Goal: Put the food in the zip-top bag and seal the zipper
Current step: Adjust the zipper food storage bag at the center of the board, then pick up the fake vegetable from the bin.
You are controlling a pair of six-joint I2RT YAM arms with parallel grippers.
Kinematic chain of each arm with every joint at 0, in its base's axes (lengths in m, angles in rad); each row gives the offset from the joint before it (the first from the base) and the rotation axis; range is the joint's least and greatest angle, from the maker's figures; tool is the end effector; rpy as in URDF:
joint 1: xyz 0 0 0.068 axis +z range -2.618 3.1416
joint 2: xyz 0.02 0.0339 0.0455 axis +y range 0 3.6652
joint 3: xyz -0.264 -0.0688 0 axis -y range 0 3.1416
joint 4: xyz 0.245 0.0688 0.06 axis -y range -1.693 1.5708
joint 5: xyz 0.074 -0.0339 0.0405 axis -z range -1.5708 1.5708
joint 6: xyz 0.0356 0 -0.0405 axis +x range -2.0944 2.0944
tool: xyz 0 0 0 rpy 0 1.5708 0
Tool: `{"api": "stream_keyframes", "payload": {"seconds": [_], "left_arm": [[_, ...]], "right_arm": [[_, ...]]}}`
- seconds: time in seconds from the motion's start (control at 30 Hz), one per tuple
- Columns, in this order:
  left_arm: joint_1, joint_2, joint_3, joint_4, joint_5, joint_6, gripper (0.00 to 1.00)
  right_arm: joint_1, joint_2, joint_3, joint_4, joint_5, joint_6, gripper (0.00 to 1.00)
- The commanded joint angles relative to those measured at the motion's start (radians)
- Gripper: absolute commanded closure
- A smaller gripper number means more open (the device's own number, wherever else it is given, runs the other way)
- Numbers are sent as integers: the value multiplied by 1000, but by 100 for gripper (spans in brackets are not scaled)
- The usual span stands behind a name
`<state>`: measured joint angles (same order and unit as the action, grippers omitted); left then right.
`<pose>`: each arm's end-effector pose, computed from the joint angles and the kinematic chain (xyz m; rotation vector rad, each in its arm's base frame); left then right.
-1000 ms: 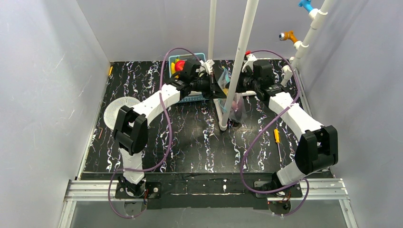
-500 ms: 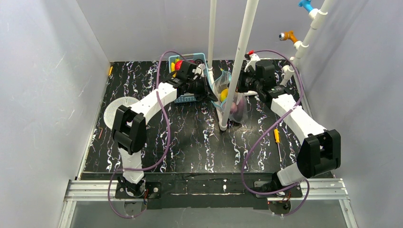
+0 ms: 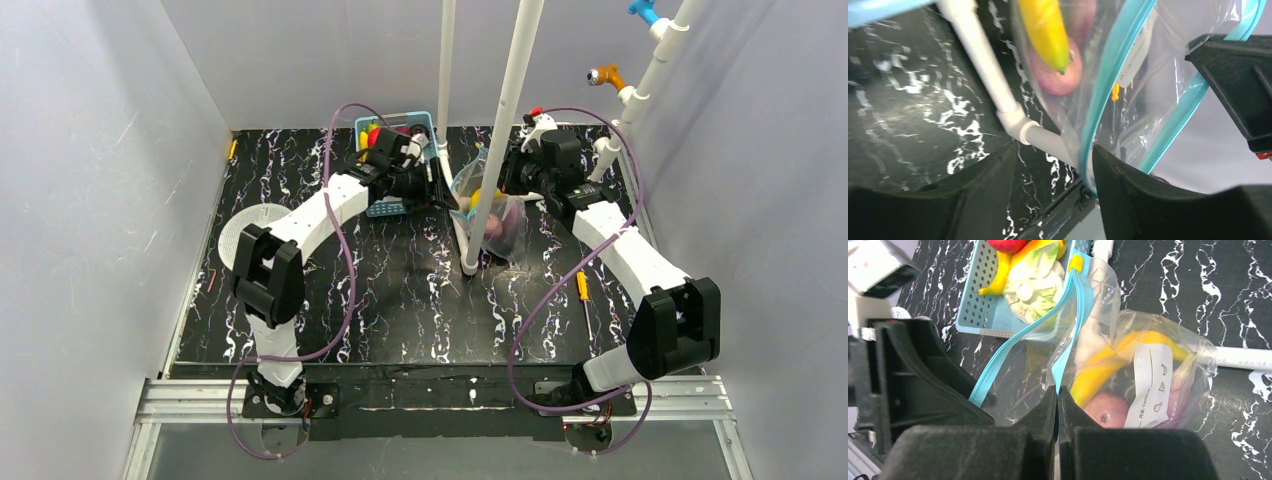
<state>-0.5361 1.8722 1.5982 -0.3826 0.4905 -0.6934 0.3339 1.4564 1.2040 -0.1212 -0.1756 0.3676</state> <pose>0.3645 -0.2361 0.2927 0.1061 2.4181 -1.1727 0.3226 0.1185 0.3329 -0.0859 1.9900 0.6303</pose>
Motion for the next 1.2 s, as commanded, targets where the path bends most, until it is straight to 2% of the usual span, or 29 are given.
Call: {"api": "stream_keyframes", "payload": {"seconds": [0.0, 0.13, 0.23, 0.4, 0.53, 0.73, 1.0, 1.1, 1.17], "left_arm": [[85, -150, -35, -29, -131, 35, 40], [184, -205, -99, -17, -177, 0, 37], [246, -190, -97, -37, -174, 8, 36], [266, -65, 34, -101, -198, 130, 39], [261, 37, 120, -83, -269, 222, 41], [245, 94, 113, 97, -411, 325, 39], [245, 136, 40, 454, -540, 343, 34], [244, 180, 55, 523, -609, 313, 26], [245, 219, 69, 589, -659, 314, 15]], "right_arm": [[-10, -31, 11, 27, 53, 6, 99], [-10, -15, 66, -39, 41, 1, 99], [-12, 1, 87, -61, 45, -3, 99], [-25, 38, 90, -57, 37, -1, 99], [-35, 61, 101, -61, 17, 1, 99], [-37, 92, 112, -59, -26, 5, 99], [-38, 101, 113, -51, -68, 8, 99], [-38, 102, 116, -59, -58, 2, 99], [-38, 104, 118, -61, -57, -1, 99]]}}
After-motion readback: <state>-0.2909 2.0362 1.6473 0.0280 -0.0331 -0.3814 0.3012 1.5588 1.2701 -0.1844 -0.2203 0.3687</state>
